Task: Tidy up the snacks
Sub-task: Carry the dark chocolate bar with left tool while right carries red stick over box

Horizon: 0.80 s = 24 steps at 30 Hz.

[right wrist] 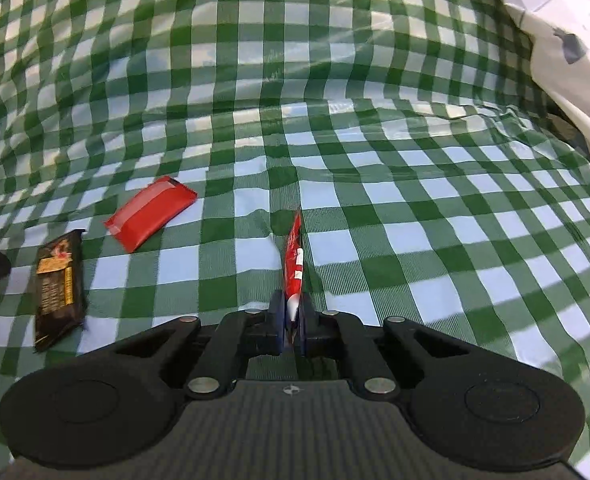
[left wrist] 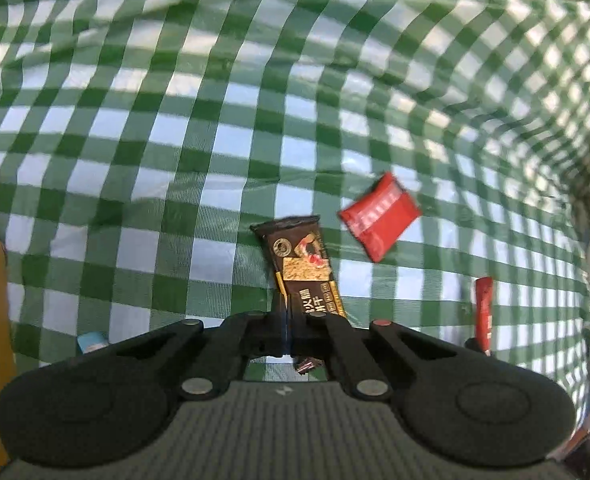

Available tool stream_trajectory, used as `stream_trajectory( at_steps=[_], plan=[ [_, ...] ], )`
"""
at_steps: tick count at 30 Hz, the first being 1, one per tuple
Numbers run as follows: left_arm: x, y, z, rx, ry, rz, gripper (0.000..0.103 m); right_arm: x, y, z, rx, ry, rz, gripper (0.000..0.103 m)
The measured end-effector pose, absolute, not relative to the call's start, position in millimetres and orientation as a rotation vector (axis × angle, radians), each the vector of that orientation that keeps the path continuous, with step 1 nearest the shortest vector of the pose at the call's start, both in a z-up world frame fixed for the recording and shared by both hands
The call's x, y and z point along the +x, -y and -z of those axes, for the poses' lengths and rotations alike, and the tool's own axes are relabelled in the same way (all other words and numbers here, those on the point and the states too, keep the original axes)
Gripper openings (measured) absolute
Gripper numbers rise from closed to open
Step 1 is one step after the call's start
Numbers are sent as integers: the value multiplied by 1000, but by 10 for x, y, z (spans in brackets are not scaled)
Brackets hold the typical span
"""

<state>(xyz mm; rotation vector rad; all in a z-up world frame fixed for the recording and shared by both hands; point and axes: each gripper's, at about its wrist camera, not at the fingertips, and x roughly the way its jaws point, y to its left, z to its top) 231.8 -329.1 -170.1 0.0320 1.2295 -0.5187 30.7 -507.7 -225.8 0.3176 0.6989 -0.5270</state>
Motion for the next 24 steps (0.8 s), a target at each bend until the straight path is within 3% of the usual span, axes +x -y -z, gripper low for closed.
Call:
stream_trajectory(
  at_steps=[1,3,5,7,8,12,15,16,24],
  plan=[
    [2313,3298,1680,38,-1226,540,0,281,5052,2239,324,-694,524,6],
    [2351,3385,1745,51,-1278,560,9,252,5016,2229,321,-698,532,6],
    [2382,3523,1859,82,-1302,535,62,285,5057,2252,321,-725,543,7],
    [2366,3656,1932,134,-1258,490,83,302,5076,2296,335,-746,558,7],
    [2368,3747,1987,166,-1255,487,86,312,5108,2325,348,-754,562,7],
    [2418,3993,2220,172,-1314,488,84,290,5131,2399,356,-744,562,7],
    [2387,4053,2280,201,-1287,452,57,308,5120,2414,354,-732,564,7],
    [2359,4033,2250,216,-1258,461,41,305,5120,2419,355,-727,565,7],
    [1904,3182,1584,160,-1142,584,41,-106,4791,2013,464,-629,573,7]
  ],
)
